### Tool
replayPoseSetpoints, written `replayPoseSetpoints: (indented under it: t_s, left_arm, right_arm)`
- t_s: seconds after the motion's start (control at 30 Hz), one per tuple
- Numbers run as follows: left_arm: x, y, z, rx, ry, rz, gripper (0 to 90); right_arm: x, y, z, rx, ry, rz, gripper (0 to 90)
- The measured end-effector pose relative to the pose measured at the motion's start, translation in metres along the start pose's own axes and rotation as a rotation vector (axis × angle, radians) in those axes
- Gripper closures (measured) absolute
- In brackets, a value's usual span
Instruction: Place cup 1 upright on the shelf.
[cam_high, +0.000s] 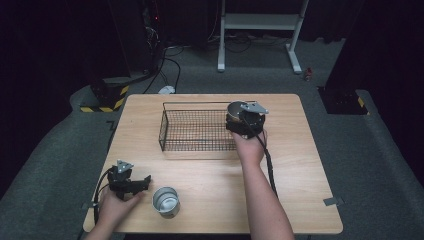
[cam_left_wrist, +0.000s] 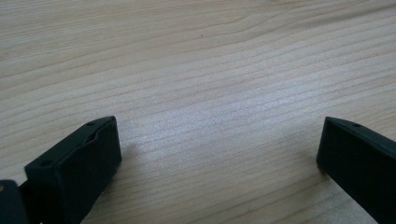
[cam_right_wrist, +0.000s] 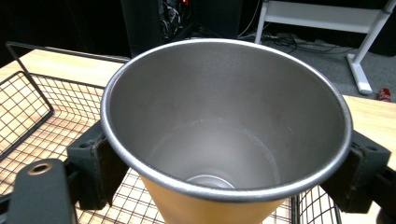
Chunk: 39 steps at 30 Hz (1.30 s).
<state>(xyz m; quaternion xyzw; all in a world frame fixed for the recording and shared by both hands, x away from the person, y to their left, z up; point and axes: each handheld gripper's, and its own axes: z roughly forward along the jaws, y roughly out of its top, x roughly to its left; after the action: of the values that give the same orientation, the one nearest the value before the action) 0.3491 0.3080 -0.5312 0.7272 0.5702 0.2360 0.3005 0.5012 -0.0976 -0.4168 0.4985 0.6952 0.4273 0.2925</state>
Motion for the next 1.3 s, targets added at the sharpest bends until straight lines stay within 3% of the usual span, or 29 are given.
replayPoseSetpoints:
  t_s: [0.17,0.37,0.73,1.3]
  left_arm:
    - [0.000,0.000,0.000,0.001,0.001,0.001,0.2]
    - [0.000,0.000,0.000,0.001,0.000,0.000,0.2]
    - [0.000,0.000,0.000,0.000,-0.001,0.000,0.2]
    - [0.000,0.000,0.000,0.000,0.000,0.001,0.2]
  right_arm:
    - [-0.002,0.001,0.007,0.031,-0.010,-0.002,14.3]
    - [0.001,0.007,0.012,0.023,-0.020,-0.014,14.3]
    - [0.001,-0.010,0.037,0.117,-0.041,-0.020,14.3]
    - [0.001,-0.020,0.047,0.158,-0.041,-0.005,14.2]
